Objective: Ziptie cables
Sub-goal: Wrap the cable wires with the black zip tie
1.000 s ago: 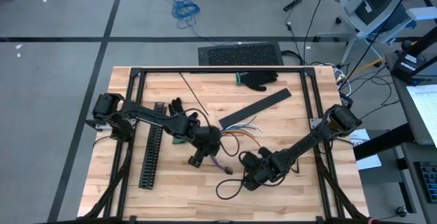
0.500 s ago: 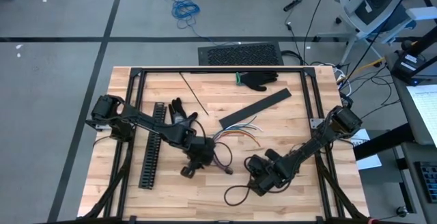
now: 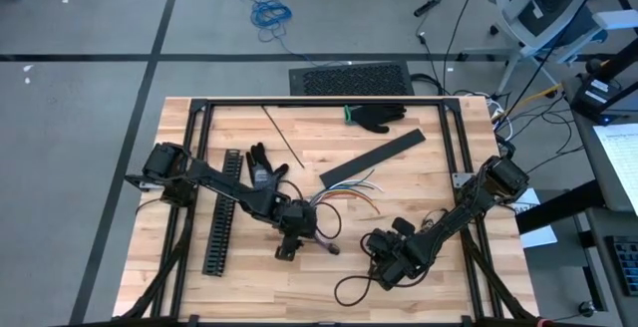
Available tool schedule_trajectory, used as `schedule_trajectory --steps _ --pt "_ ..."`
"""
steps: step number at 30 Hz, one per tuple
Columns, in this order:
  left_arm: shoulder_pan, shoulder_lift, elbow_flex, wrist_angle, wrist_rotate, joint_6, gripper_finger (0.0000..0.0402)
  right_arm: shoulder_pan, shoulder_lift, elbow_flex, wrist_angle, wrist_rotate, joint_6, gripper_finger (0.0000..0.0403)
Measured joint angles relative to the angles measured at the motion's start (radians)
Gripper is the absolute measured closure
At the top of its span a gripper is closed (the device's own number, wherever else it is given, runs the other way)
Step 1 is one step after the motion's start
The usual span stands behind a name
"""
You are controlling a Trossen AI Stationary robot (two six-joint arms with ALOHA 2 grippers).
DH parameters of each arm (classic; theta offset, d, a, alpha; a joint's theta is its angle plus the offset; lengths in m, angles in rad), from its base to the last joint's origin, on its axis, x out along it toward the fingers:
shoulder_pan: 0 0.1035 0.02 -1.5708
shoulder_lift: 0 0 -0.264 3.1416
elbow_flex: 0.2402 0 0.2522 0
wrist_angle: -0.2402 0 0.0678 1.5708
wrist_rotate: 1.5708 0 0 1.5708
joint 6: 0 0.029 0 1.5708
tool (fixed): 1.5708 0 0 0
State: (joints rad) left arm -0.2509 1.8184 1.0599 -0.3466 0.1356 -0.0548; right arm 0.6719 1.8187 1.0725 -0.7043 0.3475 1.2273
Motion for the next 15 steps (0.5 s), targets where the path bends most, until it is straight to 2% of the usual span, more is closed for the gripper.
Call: schedule_trajectory --steps 4,9,15 --pt "-0.026 0.033 0.002 0.004 -0.043 -0.044 0.0212 0.010 0.000 0.000 -0.023 0.000 -0.001 0.0281" --pt "-0.063 0.106 0.007 0.014 -0.188 -0.098 0.0215 0.011 -0.001 0.000 -0.042 0.013 0.002 0.0281" --pt "-0.088 0.171 0.015 0.046 -0.237 -0.126 0.0262 0.011 -0.001 0.000 -0.042 0.014 0.010 0.0282"
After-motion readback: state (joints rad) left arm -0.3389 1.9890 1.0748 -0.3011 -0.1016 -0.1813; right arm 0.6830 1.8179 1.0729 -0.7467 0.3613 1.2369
